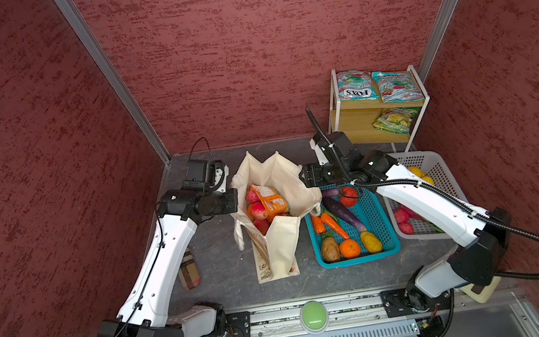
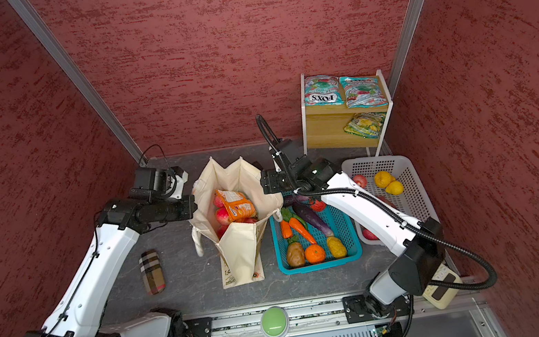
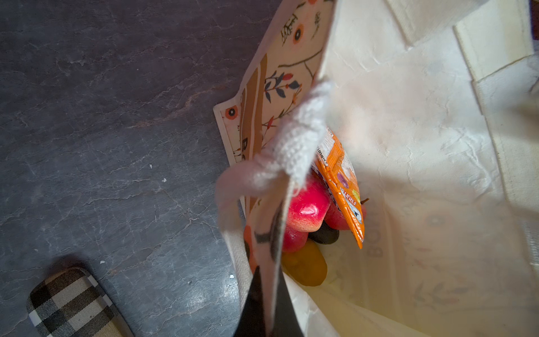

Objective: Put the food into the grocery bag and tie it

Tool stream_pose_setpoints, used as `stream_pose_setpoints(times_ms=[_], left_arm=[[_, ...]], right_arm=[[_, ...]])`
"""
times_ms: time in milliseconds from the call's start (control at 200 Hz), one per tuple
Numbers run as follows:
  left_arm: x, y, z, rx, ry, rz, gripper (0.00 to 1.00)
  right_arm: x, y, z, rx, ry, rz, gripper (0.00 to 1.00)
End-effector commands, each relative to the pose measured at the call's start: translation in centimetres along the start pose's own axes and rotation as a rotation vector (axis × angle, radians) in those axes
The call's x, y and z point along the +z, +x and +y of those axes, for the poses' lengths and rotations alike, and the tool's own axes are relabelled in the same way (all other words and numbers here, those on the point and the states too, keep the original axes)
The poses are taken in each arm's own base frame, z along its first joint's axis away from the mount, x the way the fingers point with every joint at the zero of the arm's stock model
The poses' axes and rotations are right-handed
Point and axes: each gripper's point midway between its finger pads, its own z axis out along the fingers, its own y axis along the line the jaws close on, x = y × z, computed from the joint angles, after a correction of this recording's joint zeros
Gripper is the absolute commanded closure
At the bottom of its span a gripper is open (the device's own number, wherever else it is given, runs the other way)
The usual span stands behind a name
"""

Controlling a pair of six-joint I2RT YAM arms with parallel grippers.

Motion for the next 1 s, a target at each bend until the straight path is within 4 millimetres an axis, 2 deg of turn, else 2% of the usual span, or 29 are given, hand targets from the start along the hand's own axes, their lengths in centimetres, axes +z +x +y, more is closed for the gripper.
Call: stream_pose_setpoints(times_ms=[0, 215, 291, 466, 551, 646, 711, 857, 992], left_arm=[[-0.7, -0.5, -0.2, 0.013, 0.006, -0.016, 1.00], [-0.7, -0.8, -0.4, 0.014, 0.010, -0.018, 1.00], [-0.7, -0.8, -0.4, 0.016, 0.013, -0.018, 1.00], [-0.8, -1.0, -0.6, 0.017, 0.015, -0.024, 1.00], [-0.8, -1.0, -0.6, 0.017, 0.015, -0.023, 1.00], [-0.9, -1.2, -0.7, 0.020, 0.016, -0.026, 1.00], [-1.1, -1.4, -0.8, 0.023, 0.016, -0.032, 1.00], [-1.8, -2.6, 0.1, 0.043, -0.034, -0.056, 1.00], [-3.2, -4.2, -0.3, 0.040, -0.019, -0.101, 1.00]], right_arm=[[1.2, 0.5, 0.1, 0.013, -0.029, 0.022, 0.22], [2.8, 2.6, -0.5, 0.025, -0.042, 0.085, 0.23], [3.5, 3.4, -0.7, 0.038, -0.050, 0.109, 0.26], [4.6, 4.4, 0.1, 0.080, -0.094, 0.166, 0.45], [4.2, 3.7, 0.7, 0.083, -0.102, 0.158, 0.59], [3.0, 2.0, 1.7, 0.063, -0.089, 0.114, 0.86], [1.9, 0.7, 2.7, 0.040, -0.078, 0.075, 1.00], [-0.3, -2.2, 6.1, 0.007, -0.119, -0.009, 1.00], [-1.2, -3.5, 8.4, -0.008, -0.141, -0.029, 1.00]])
